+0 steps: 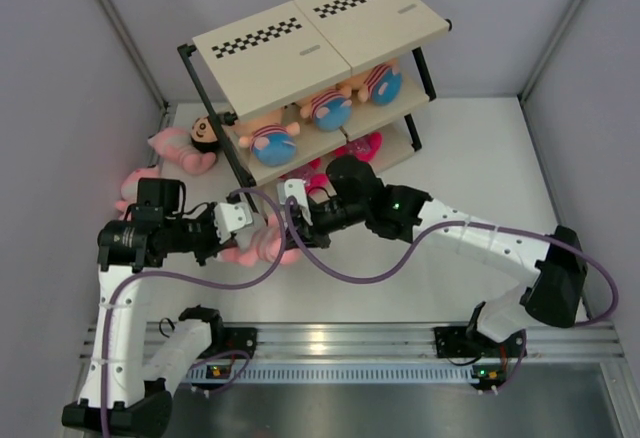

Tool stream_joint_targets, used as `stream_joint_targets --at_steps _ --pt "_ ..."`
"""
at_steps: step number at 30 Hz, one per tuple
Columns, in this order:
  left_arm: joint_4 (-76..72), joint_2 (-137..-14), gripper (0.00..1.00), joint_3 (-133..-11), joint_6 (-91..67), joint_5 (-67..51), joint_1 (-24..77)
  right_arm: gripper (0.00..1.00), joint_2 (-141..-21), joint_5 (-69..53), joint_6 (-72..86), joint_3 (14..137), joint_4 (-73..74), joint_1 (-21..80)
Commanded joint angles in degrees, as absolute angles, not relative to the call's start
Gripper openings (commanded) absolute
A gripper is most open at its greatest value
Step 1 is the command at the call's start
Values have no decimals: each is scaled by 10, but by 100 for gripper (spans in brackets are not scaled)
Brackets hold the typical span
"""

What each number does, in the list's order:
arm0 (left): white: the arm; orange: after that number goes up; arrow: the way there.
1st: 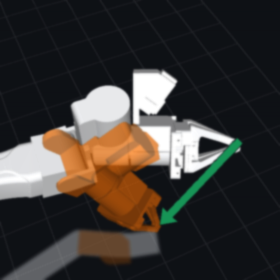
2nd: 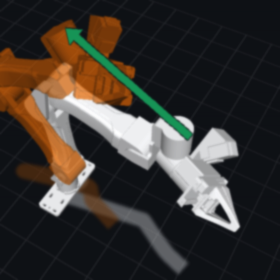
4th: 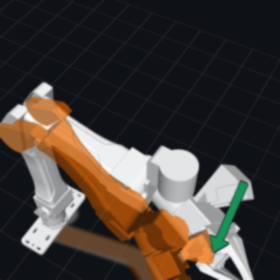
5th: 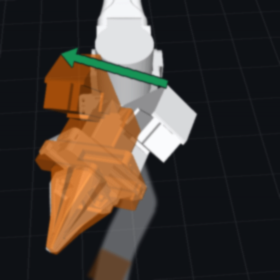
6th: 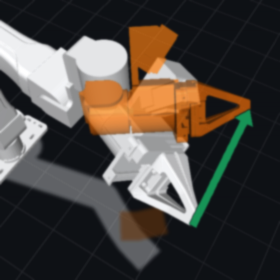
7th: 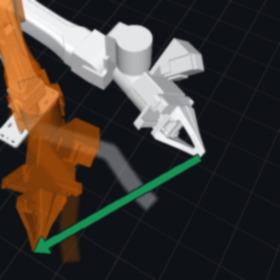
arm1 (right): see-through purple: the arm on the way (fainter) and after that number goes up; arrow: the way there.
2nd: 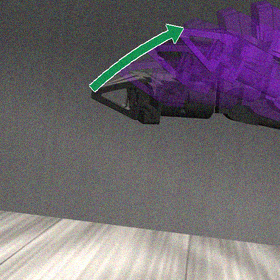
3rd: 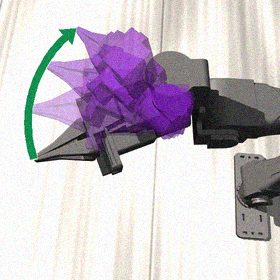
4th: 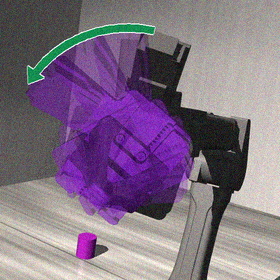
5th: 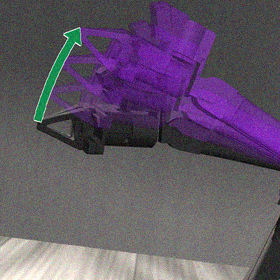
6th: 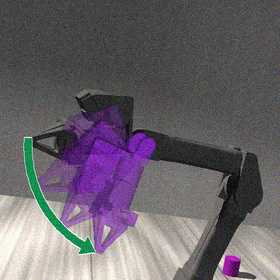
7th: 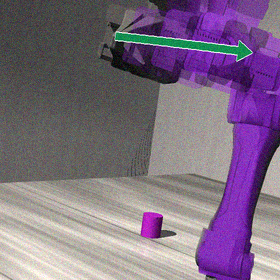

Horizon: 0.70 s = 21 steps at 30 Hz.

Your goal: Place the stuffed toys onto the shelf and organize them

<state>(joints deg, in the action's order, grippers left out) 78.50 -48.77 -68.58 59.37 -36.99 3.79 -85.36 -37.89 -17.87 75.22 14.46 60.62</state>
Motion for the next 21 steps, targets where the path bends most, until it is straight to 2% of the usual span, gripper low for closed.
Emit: stream_joint_targets --at_steps 1,2,3,4,5,6,7,8,13,15,17,21 --pt "833 -484 0 -711 562 -414 40 0 -817 -361 -183 759 172 616" --pt "823 -484 1 -711 550 -406 40 0 -804 -356 -183 755 175 616" --pt "816 -483 9 -710 541 -398 40 0 -776 -350 -185 750 177 615" --pt "807 -483 24 -710 527 -389 40 0 -760 -332 -186 739 180 615" --pt "806 -482 56 -712 522 -389 40 0 -743 -320 -187 735 184 614" --pt "806 -481 69 -713 515 -389 40 0 -710 -301 -192 729 190 613" --pt "804 -480 88 -720 510 -389 40 0 -694 -291 -195 730 196 610" --pt "804 -479 98 -723 505 -388 40 0 -680 -280 -198 734 222 601" --pt "774 -470 99 -753 407 -327 40 0 -606 -236 -222 811 310 557" --pt "757 -465 99 -751 369 -280 40 0 -586 -237 -239 841 323 507" --pt "750 -455 99 -738 354 -255 40 0 -581 -237 -258 897 322 459" --pt "727 -452 99 -693 326 -188 33 0 -618 -160 -336 1009 261 425"
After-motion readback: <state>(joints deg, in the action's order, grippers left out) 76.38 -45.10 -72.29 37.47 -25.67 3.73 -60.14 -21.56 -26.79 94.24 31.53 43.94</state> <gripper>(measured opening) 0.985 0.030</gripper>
